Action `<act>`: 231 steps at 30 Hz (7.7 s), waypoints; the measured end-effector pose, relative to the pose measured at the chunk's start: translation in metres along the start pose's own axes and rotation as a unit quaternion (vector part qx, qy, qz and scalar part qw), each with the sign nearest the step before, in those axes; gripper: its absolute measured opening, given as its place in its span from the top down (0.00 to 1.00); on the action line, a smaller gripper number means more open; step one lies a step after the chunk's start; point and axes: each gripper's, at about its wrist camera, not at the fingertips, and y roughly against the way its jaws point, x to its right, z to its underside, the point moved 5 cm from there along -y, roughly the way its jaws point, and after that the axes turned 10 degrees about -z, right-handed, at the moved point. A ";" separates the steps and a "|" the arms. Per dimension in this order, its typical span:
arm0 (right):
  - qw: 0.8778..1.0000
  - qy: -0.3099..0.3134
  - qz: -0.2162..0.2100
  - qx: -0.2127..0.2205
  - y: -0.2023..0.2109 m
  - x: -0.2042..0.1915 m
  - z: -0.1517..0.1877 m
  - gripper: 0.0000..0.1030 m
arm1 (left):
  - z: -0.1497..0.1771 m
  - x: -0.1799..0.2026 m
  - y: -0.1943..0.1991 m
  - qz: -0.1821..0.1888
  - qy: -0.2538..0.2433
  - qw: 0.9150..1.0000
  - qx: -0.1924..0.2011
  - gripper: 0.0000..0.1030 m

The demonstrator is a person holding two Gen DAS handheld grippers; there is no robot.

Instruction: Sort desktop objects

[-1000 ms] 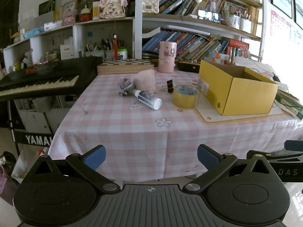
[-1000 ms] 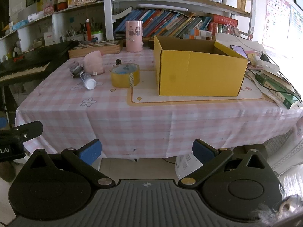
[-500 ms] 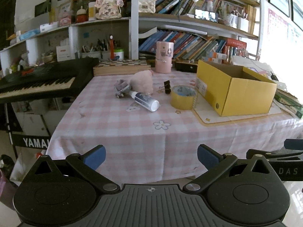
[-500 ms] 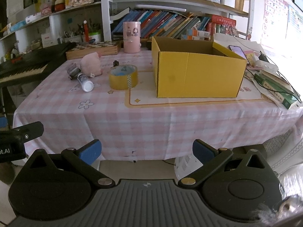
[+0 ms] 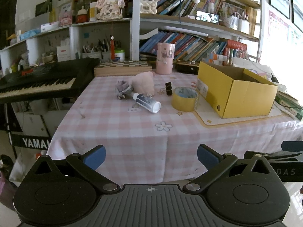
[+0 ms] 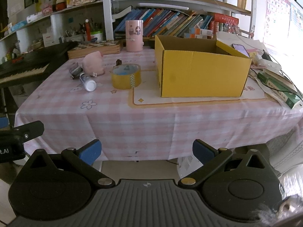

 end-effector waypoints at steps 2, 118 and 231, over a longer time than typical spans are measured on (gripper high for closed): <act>1.000 0.000 -0.001 0.000 0.000 0.000 0.000 0.00 | -0.001 -0.001 0.000 0.000 -0.001 1.000 0.002 0.00; 0.995 0.048 -0.080 -0.046 -0.114 -0.036 -0.055 0.28 | -0.031 -0.027 -0.104 -0.037 -0.018 0.997 -0.065 0.00; 0.989 0.078 -0.120 -0.024 -0.162 -0.032 -0.127 0.19 | -0.092 -0.041 -0.165 0.043 0.108 0.989 -0.097 0.70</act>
